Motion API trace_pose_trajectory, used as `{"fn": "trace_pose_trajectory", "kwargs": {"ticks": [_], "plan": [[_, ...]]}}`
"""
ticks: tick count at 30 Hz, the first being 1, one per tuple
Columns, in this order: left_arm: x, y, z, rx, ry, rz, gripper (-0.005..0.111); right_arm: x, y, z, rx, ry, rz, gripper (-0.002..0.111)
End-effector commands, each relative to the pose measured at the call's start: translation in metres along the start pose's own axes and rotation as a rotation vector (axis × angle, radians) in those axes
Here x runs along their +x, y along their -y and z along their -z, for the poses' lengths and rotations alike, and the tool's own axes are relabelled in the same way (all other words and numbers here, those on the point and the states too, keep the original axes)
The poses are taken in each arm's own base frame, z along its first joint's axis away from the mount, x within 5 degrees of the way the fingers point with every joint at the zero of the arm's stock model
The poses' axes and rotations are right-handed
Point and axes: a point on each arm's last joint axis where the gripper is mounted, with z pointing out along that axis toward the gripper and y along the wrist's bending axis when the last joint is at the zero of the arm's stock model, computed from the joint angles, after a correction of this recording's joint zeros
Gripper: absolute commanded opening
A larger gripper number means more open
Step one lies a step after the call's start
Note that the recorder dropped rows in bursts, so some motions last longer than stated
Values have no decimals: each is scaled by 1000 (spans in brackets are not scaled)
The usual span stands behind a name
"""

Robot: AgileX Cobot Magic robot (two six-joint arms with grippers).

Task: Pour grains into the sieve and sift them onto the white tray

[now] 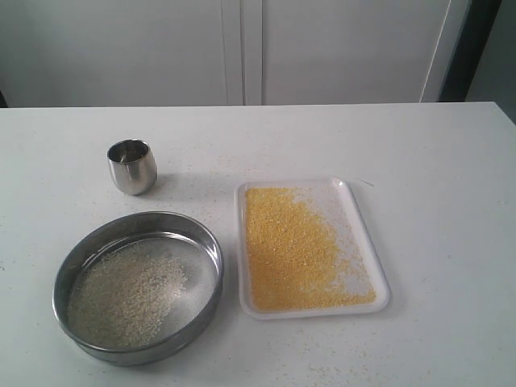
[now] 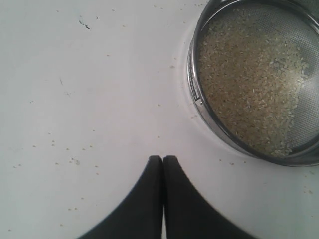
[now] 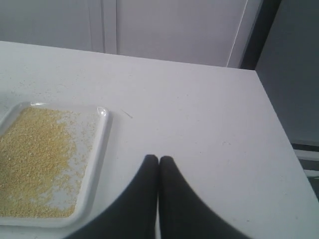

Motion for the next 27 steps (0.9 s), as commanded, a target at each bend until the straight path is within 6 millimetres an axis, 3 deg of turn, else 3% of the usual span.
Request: {"fn": "trace_pose_trajectory", "kwargs": {"ticks": [1, 7, 11, 27], "plan": [[2, 0, 0, 6, -4, 11, 0, 23, -1, 4, 13, 49, 2, 0], [2, 0, 0, 6, -4, 11, 0, 55, -3, 1, 13, 46, 2, 0], [2, 0, 0, 6, -4, 11, 0, 61, -2, -3, 26, 131, 1, 0], [2, 0, 0, 6, -2, 11, 0, 72, -2, -9, 28, 100, 8, 0]]}}
